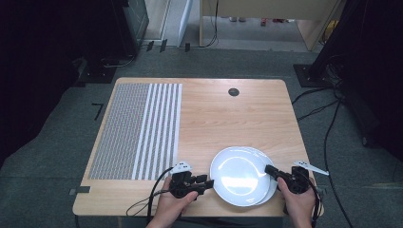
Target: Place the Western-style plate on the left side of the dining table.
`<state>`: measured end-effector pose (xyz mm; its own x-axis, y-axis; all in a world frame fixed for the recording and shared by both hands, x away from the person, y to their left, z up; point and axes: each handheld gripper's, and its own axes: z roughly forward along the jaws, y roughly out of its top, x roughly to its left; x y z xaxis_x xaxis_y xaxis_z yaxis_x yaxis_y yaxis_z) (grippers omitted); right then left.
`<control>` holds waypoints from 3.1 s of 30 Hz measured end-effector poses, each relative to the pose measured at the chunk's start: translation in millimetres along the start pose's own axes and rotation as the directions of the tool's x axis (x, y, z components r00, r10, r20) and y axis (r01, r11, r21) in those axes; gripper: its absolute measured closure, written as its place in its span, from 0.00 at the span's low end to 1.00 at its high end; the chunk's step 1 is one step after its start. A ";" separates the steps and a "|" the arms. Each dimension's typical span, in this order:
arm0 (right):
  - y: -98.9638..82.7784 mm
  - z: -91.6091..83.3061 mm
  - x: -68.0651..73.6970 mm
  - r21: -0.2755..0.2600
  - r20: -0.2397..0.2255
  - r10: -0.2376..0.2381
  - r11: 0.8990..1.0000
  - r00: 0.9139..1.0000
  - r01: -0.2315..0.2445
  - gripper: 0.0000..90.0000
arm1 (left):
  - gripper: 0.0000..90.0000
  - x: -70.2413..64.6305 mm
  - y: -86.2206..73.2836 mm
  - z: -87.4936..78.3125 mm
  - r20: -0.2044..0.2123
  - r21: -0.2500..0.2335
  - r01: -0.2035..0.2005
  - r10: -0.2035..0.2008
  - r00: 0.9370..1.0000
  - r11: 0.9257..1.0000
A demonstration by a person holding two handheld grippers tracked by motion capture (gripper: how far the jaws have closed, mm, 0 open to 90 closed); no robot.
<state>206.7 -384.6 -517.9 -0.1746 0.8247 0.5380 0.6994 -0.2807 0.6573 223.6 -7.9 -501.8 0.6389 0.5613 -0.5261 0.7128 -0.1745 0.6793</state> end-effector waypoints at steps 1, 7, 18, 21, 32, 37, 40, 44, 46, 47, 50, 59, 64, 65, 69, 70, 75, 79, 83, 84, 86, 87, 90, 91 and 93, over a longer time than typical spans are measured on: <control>0.0 0.0 0.0 -0.001 0.000 0.001 1.000 1.000 -0.001 0.93 | 0.64 -0.2 0.0 0.1 0.006 -0.002 0.002 -0.002 1.000 1.000; -0.2 -0.2 0.0 -0.003 0.000 0.002 1.000 1.000 -0.002 0.93 | 0.63 -2.7 -3.0 7.1 -0.003 0.014 -0.005 0.005 1.000 1.000; -0.7 -0.3 -0.3 -0.002 -0.019 0.025 1.000 1.000 -0.025 0.94 | 0.71 3.8 -0.4 7.5 0.057 0.031 0.039 -0.041 0.998 0.999; -1.2 0.4 0.5 0.000 -0.029 0.033 0.999 0.999 -0.033 0.94 | 0.71 4.6 0.5 4.5 0.058 0.030 0.039 -0.041 0.997 0.999; -3.6 5.2 16.9 0.004 -0.148 0.026 1.000 0.989 -0.026 0.94 | 0.71 15.9 4.7 -8.9 0.069 0.026 0.055 -0.056 0.996 0.998; -1.7 2.1 18.7 -0.043 -0.094 0.003 0.999 0.996 -0.007 0.92 | 0.68 18.1 4.2 -8.1 0.074 0.027 0.065 -0.067 0.995 0.998; -1.0 -1.3 11.1 -0.037 -0.034 0.019 0.999 0.999 -0.020 0.92 | 0.68 18.4 3.7 -7.9 0.063 0.032 0.057 -0.059 0.996 0.998; -2.7 1.8 6.5 -0.009 -0.052 0.054 0.998 0.997 -0.055 0.91 | 0.68 17.6 4.2 -7.9 0.058 0.026 0.055 -0.057 0.997 0.998; -3.4 5.1 9.1 0.009 -0.078 0.067 0.998 0.995 -0.067 0.91 | 0.68 17.6 3.9 -7.8 0.048 0.032 0.047 -0.048 0.998 0.998; -3.6 6.1 9.7 0.014 -0.084 0.070 0.998 0.994 -0.069 0.90 | 0.68 17.8 3.7 -7.6 0.042 0.036 0.044 -0.046 0.998 0.998; -4.2 7.3 10.4 0.022 -0.092 0.079 0.997 0.993 -0.078 0.90 | 0.68 18.0 3.4 -7.3 0.043 0.035 0.048 -0.049 0.998 0.998; -5.2 5.7 9.7 0.001 -0.099 0.121 0.993 0.988 -0.121 0.97 | 0.70 14.0 1.9 -4.8 0.041 0.036 0.034 -0.035 0.999 0.999; -5.2 5.5 12.1 0.008 -0.105 0.133 0.991 0.986 -0.133 1.00 | 0.70 11.5 1.7 -3.2 0.034 0.035 0.027 -0.029 0.999 0.999; -5.9 6.9 14.0 0.018 -0.111 0.131 0.991 0.985 -0.130 1.00 | 0.70 11.8 1.4 -2.8 0.038 0.035 0.032 -0.033 0.999 0.999; -4.6 3.7 17.2 -0.047 -0.076 0.129 0.990 0.989 -0.132 0.94 | 0.71 12.6 0.7 -2.2 0.019 0.042 0.026 -0.026 0.999 0.999; -4.6 3.7 17.2 -0.047 -0.076 0.129 0.990 0.989 -0.132 0.94 | 0.71 13.5 0.3 -2.1 0.015 0.045 0.030 -0.031 0.999 0.999; -4.1 0.4 7.2 -0.025 -0.092 0.171 0.984 0.981 -0.174 0.90 | 0.71 16.5 -0.5 -2.0 0.009 0.045 0.047 -0.047 0.999 0.998; -5.0 3.6 6.7 0.004 -0.088 0.181 0.983 0.980 -0.181 0.91 | 0.70 18.2 -0.3 -2.5 0.002 0.041 0.054 -0.054 0.999 0.998; -3.3 0.0 5.3 -0.008 -0.134 0.221 0.975 0.966 -0.224 0.90 | 0.70 19.8 -0.8 -2.6 0.003 0.041 0.062 -0.062 0.998 0.997; -2.6 -1.2 4.5 -0.008 -0.149 0.234 0.971 0.961 -0.238 0.90 | 0.70 19.7 -0.8 -2.7 0.003 0.041 0.061 -0.061 0.998 0.997; -3.0 -0.4 3.5 0.014 -0.178 0.246 0.969 0.953 -0.248 0.90 | 0.71 19.8 -0.8 -2.8 0.005 0.040 0.061 -0.061 0.998 0.997; -3.0 -0.4 3.5 0.014 -0.178 0.246 0.969 0.953 -0.248 0.90 | 0.71 19.6 -0.7 -2.9 0.004 0.039 0.060 -0.060 0.998 0.997; -4.7 3.9 7.6 0.039 -0.185 0.235 0.972 0.954 -0.232 0.92 | 0.70 19.3 -0.5 -3.0 0.001 0.040 0.058 -0.058 0.998 0.998; -5.1 4.9 8.7 0.045 -0.186 0.233 0.973 0.955 -0.228 0.92 | 0.70 19.3 -0.5 -3.0 0.001 0.040 0.058 -0.058 0.998 0.998; -5.4 5.5 9.6 0.050 -0.186 0.232 0.973 0.955 -0.226 0.93 | 0.70 19.0 -0.5 -3.0 0.000 0.039 0.057 -0.057 0.998 0.998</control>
<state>205.1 -372.5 -519.1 -0.1338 0.6310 0.7642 0.7544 -0.4352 0.4914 234.5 5.3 -510.7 0.5970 0.5702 -0.5644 0.7590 -0.1736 0.6275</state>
